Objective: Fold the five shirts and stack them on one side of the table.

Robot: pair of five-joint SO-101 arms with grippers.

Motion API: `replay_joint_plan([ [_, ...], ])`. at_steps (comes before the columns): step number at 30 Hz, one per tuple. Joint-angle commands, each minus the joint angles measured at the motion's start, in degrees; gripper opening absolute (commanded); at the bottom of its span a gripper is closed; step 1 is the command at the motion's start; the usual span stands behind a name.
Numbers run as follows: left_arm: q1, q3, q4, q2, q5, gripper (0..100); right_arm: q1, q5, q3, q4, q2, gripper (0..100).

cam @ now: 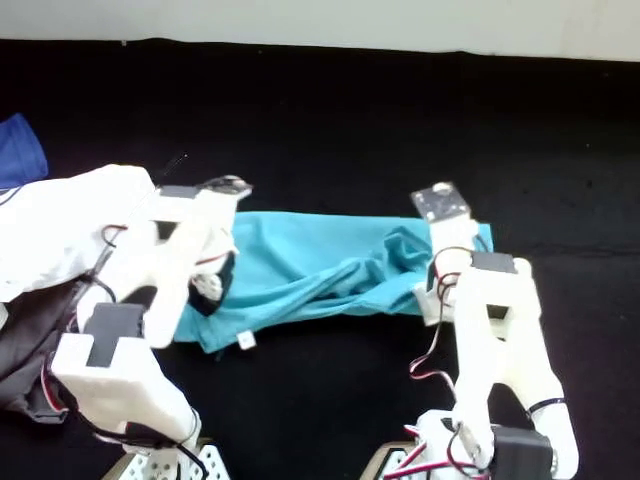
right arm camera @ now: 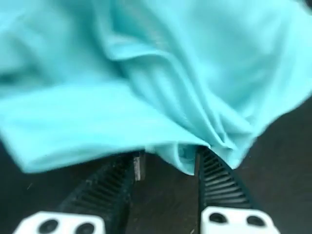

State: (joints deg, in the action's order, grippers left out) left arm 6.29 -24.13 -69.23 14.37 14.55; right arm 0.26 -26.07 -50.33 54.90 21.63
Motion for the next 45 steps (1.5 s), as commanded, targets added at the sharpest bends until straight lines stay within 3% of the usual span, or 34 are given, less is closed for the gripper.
replay_joint_plan([
  [1, 5.1, 5.0, -2.4, 1.2, 1.8, 1, 2.9, -0.6, 0.4, -5.1, -4.0, 17.0],
  [9, 6.3, 13.3, -6.4, 4.9, 1.7, 1, 7.3, -0.3, 11.6, -5.1, -13.6, 17.0],
  [17, 6.2, 10.7, -4.1, 5.6, 1.5, 1, 3.3, -0.2, 18.7, 3.7, -9.7, 17.0],
  [22, 6.2, 5.8, 1.2, 5.1, 1.5, 1, 0.5, -0.2, 18.7, 4.0, -9.1, 17.0],
  [28, 6.3, 5.2, 1.4, 5.1, 1.4, 1, 1.5, -0.2, 18.7, 5.0, -4.2, 17.0],
  [37, 6.3, 5.3, 1.4, 5.3, 1.4, 1, 0.3, -0.5, 17.7, 18.6, 6.1, 16.6],
  [45, 6.3, 5.4, 1.4, 5.4, 1.4, 1, -7.9, -0.6, 7.3, 24.2, 6.1, 13.2],
])
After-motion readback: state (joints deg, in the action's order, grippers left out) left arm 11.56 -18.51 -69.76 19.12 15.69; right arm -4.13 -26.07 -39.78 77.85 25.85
